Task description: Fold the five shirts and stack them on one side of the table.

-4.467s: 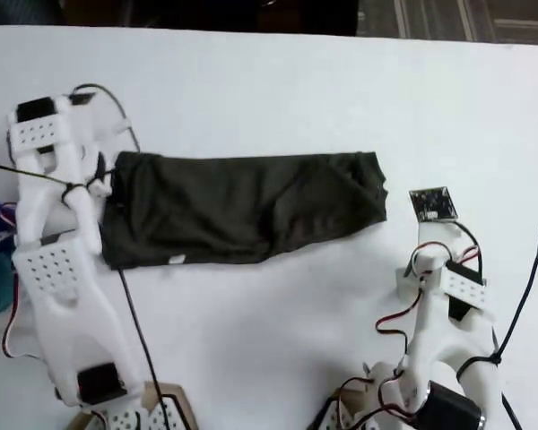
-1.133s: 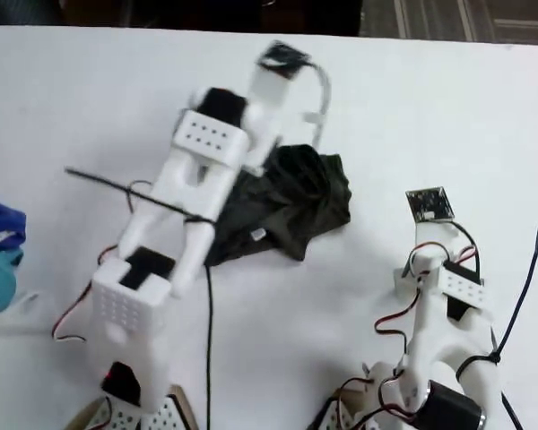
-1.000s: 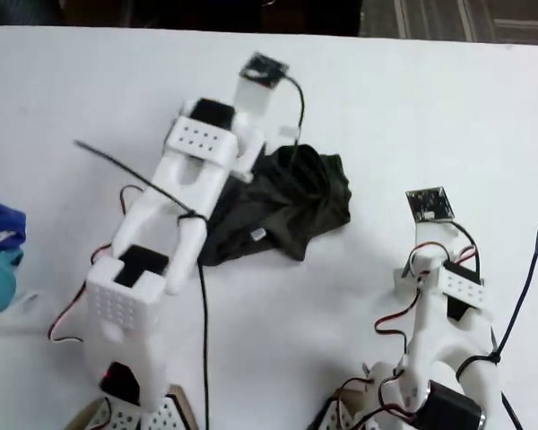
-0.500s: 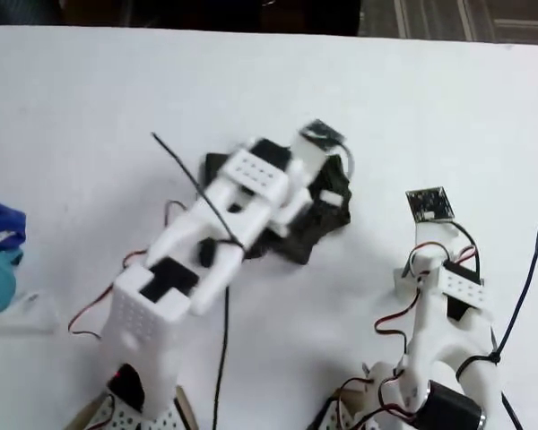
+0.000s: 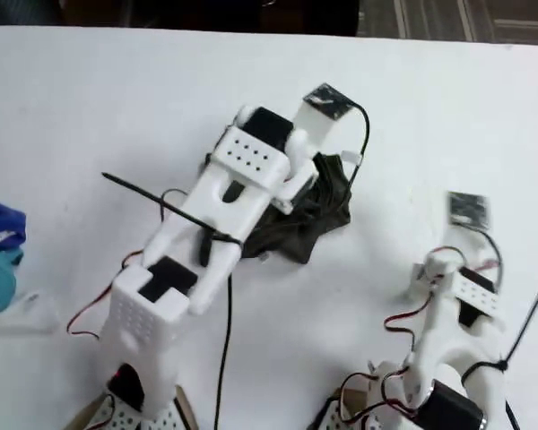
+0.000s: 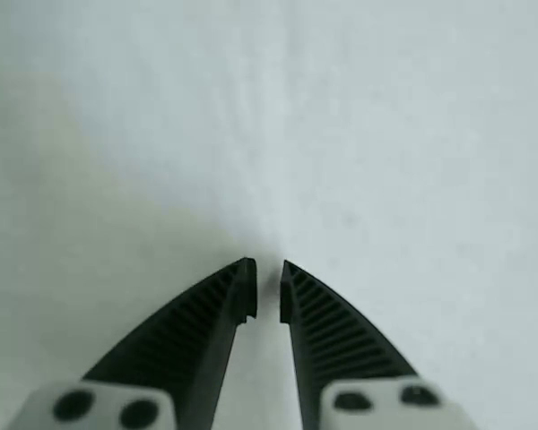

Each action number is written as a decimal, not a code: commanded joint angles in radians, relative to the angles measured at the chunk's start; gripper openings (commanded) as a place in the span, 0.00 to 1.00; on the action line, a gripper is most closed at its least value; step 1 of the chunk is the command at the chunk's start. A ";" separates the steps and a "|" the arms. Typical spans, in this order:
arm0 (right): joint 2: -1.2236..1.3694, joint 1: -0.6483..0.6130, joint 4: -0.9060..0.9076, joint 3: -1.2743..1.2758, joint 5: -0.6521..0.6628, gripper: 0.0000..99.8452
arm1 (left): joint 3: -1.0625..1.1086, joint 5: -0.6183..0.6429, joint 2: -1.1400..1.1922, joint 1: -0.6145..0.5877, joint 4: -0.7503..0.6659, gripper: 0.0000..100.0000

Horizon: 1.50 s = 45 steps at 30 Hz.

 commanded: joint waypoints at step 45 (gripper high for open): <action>0.002 0.180 -0.038 -0.018 -0.023 0.06 | -0.328 -0.003 0.285 -0.005 -0.181 0.10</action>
